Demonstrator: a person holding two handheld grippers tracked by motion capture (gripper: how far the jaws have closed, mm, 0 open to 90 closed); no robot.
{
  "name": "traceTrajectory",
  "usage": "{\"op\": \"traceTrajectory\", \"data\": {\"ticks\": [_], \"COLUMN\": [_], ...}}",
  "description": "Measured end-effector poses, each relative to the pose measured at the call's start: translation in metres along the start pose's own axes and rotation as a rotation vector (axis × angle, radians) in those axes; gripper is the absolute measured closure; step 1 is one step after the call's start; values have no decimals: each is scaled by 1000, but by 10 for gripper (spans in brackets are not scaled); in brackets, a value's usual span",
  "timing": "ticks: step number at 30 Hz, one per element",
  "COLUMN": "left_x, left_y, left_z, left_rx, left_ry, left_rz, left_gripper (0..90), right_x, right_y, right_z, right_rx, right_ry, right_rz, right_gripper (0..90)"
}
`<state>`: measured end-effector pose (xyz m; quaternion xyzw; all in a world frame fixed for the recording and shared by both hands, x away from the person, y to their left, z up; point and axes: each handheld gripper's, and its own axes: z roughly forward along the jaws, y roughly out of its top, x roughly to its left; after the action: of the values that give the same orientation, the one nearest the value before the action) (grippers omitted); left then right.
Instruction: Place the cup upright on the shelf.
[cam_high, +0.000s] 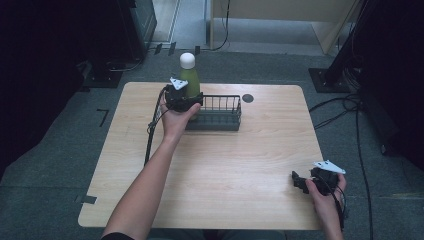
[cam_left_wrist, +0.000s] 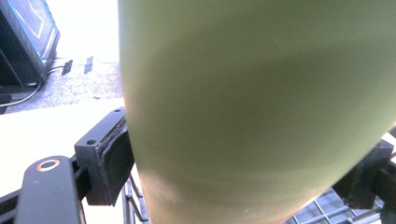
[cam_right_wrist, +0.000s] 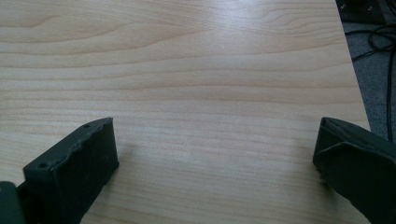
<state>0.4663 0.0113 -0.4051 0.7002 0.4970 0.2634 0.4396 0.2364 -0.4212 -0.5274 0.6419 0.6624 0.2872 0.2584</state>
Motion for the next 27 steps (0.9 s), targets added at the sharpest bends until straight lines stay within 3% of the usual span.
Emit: {"op": "traceTrajectory", "data": {"ticks": [27], "left_x": [2], "left_y": [4], "left_z": [-11], "left_rx": [-28], "left_ry": [-10], "left_rz": [-2], "left_gripper": [131], "right_x": [0], "right_y": [0], "right_z": [0], "right_rx": [0], "right_ry": [0], "right_rz": [0], "right_gripper": [0]}}
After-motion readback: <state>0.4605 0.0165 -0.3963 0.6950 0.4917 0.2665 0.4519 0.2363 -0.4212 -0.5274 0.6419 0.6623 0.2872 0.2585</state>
